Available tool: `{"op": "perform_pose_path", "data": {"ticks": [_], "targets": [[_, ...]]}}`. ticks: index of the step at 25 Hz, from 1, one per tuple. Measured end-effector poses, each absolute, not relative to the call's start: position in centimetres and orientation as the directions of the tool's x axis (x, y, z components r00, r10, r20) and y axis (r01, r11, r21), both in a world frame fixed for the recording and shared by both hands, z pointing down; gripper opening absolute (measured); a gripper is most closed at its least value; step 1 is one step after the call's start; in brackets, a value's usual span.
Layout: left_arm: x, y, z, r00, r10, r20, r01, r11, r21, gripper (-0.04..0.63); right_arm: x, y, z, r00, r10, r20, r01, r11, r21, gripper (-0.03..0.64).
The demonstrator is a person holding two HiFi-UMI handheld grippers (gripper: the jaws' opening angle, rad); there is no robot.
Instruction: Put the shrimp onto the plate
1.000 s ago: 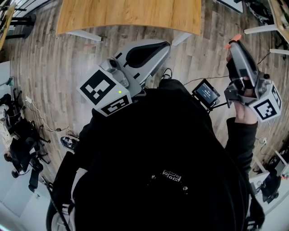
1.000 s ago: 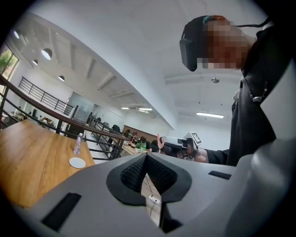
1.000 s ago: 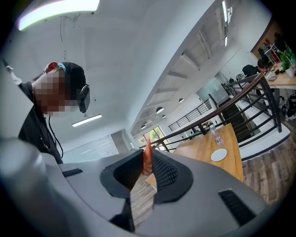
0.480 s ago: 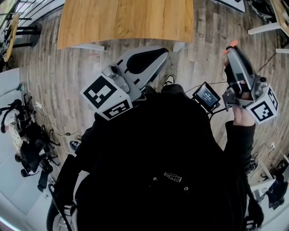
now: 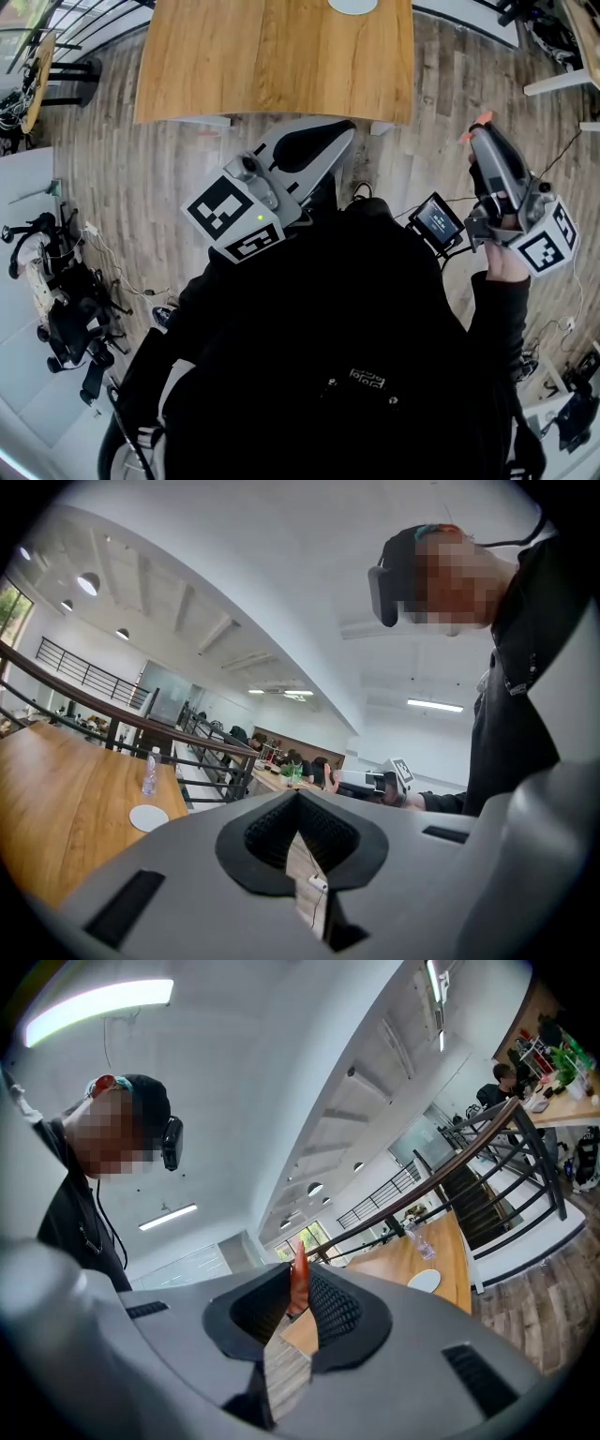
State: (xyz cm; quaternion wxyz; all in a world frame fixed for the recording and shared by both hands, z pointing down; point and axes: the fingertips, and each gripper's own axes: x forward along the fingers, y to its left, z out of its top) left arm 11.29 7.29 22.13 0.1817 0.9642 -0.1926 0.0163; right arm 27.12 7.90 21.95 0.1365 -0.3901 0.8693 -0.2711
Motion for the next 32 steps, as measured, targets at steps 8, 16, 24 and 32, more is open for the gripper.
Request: {"op": "perform_pose_path", "data": {"ticks": [8, 16, 24, 32], "targets": [[12.3, -0.4, 22.4, 0.957, -0.285, 0.051, -0.285, -0.894, 0.346, 0.005, 27.4, 2.0, 22.1, -0.596, -0.803, 0.0, -0.669, 0.497, -0.553, 0.069], [11.7, -7.2, 22.4, 0.983, -0.178, 0.034, -0.178, -0.91, 0.374, 0.005, 26.7, -3.8, 21.0, -0.514, -0.858, 0.018, -0.727, 0.424, -0.54, 0.069], [8.8, -13.9, 22.3, 0.994, -0.111, 0.003, -0.103, -0.912, 0.397, 0.005, 23.1, -9.8, 20.1, -0.46, -0.886, 0.054, -0.768, 0.366, -0.525, 0.069], [4.9, -18.7, 25.4, 0.999, -0.046, -0.008, -0.037, -0.893, 0.448, 0.005, 18.0, -15.9, 22.1, -0.458, -0.875, 0.16, -0.795, 0.322, -0.514, 0.069]]}}
